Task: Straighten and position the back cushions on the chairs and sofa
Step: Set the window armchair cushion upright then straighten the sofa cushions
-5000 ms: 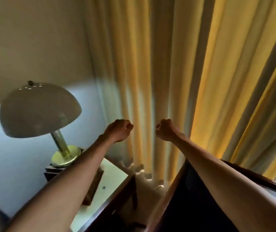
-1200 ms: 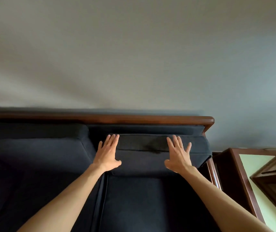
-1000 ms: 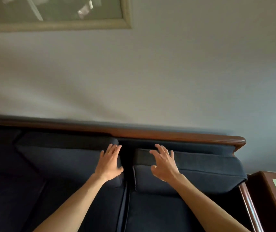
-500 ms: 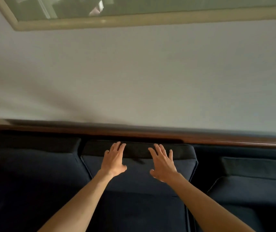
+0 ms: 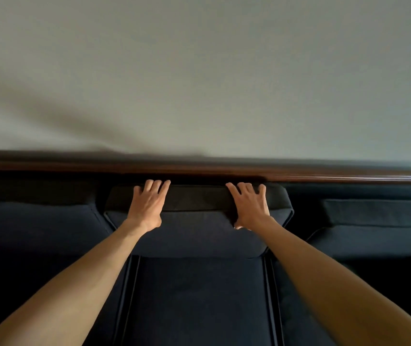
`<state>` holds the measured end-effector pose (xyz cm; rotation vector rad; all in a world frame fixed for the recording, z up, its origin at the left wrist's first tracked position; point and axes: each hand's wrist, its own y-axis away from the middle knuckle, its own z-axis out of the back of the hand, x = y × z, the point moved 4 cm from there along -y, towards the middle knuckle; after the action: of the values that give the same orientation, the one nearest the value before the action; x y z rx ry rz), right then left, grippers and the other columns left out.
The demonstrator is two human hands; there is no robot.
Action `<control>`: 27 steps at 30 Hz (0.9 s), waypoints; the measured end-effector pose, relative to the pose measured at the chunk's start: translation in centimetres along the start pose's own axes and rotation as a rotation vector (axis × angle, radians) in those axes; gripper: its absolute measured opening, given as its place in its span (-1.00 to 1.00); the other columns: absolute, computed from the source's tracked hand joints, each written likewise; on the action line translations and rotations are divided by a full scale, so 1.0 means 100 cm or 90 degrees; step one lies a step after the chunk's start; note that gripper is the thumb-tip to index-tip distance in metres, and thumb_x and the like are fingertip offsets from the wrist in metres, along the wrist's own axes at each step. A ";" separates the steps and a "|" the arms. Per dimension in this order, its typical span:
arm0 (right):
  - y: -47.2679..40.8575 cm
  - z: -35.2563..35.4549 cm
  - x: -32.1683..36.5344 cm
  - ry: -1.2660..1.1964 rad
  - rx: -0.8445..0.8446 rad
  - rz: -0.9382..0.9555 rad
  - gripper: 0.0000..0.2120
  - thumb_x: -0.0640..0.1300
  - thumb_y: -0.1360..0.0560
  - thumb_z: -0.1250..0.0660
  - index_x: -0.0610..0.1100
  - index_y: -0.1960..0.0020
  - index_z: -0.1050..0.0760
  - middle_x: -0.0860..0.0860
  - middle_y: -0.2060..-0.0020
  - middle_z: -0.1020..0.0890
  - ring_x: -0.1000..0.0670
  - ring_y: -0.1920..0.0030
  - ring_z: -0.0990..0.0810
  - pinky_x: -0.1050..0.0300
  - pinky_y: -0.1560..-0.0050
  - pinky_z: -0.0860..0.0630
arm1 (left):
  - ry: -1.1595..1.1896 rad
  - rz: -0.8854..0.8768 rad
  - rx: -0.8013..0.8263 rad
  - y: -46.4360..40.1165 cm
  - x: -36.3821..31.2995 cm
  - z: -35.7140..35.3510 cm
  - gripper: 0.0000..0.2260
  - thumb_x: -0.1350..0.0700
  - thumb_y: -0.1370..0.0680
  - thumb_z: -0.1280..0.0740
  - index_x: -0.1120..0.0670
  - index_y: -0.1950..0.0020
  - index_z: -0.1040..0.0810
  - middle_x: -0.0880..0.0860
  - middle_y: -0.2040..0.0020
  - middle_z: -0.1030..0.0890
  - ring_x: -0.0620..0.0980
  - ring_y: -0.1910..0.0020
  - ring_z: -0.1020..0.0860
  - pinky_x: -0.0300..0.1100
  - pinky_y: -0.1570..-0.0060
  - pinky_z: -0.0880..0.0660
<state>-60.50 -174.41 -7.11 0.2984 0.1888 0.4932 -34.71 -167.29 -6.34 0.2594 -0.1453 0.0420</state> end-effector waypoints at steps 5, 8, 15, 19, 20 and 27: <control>0.011 -0.006 -0.010 0.000 -0.032 -0.003 0.13 0.22 -0.17 -0.59 0.01 -0.53 -0.03 -0.06 -0.35 -0.35 -0.11 -0.37 -0.31 -0.31 -0.30 -0.19 | 0.017 0.002 -0.029 0.004 -0.012 0.000 -0.05 0.12 -0.18 -0.61 0.06 -0.49 -0.23 0.05 -0.36 -0.39 0.14 -0.35 -0.29 0.13 -0.19 -0.37; 0.017 -0.009 -0.017 0.000 -0.046 -0.002 0.11 0.21 -0.19 -0.59 0.01 -0.53 -0.04 -0.07 -0.34 -0.36 -0.12 -0.36 -0.32 -0.32 -0.29 -0.19 | 0.019 -0.002 -0.036 0.008 -0.018 0.000 -0.04 0.09 -0.15 -0.62 0.05 -0.47 -0.25 0.04 -0.35 -0.40 0.13 -0.33 -0.31 0.13 -0.17 -0.37; 0.037 -0.015 -0.047 0.001 -0.065 -0.016 0.05 0.21 -0.22 -0.55 0.02 -0.52 -0.05 -0.05 -0.31 -0.38 -0.11 -0.33 -0.34 -0.28 -0.25 -0.20 | 0.048 -0.025 -0.044 0.009 -0.050 0.005 -0.06 0.07 -0.17 -0.62 0.02 -0.46 -0.23 0.02 -0.34 -0.38 0.13 -0.32 -0.30 0.12 -0.16 -0.37; 0.041 -0.017 -0.045 -0.011 -0.021 -0.022 0.16 0.19 -0.22 -0.58 -0.01 -0.57 0.08 -0.09 -0.43 -0.25 -0.13 -0.46 -0.21 -0.35 -0.34 -0.14 | 0.052 -0.012 -0.028 0.011 -0.056 0.006 -0.06 0.11 -0.21 -0.58 0.04 -0.49 -0.16 0.04 -0.38 -0.33 0.14 -0.35 -0.25 0.12 -0.21 -0.35; 0.041 -0.017 -0.041 -0.019 -0.012 -0.026 0.20 0.16 -0.24 -0.59 -0.03 -0.58 0.14 -0.11 -0.48 -0.18 -0.14 -0.51 -0.13 -0.39 -0.38 -0.09 | 0.054 -0.002 -0.022 0.012 -0.057 0.006 -0.05 0.11 -0.23 -0.57 0.05 -0.51 -0.13 0.06 -0.40 -0.30 0.15 -0.37 -0.24 0.13 -0.24 -0.34; 0.040 -0.020 -0.017 -0.055 -0.057 0.023 0.22 0.10 -0.34 -0.55 -0.01 -0.58 0.35 -0.04 -0.58 0.01 -0.14 -0.58 0.07 -0.47 -0.43 0.09 | 0.117 0.011 -0.002 0.005 -0.104 0.009 0.07 -0.11 -0.29 -0.57 0.15 -0.56 0.03 0.12 -0.54 -0.09 0.16 -0.55 0.00 0.25 -0.48 -0.01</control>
<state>-64.22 -171.38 -7.50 0.2355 0.0770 0.5224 -45.15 -167.28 -6.92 0.2501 0.0344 0.0821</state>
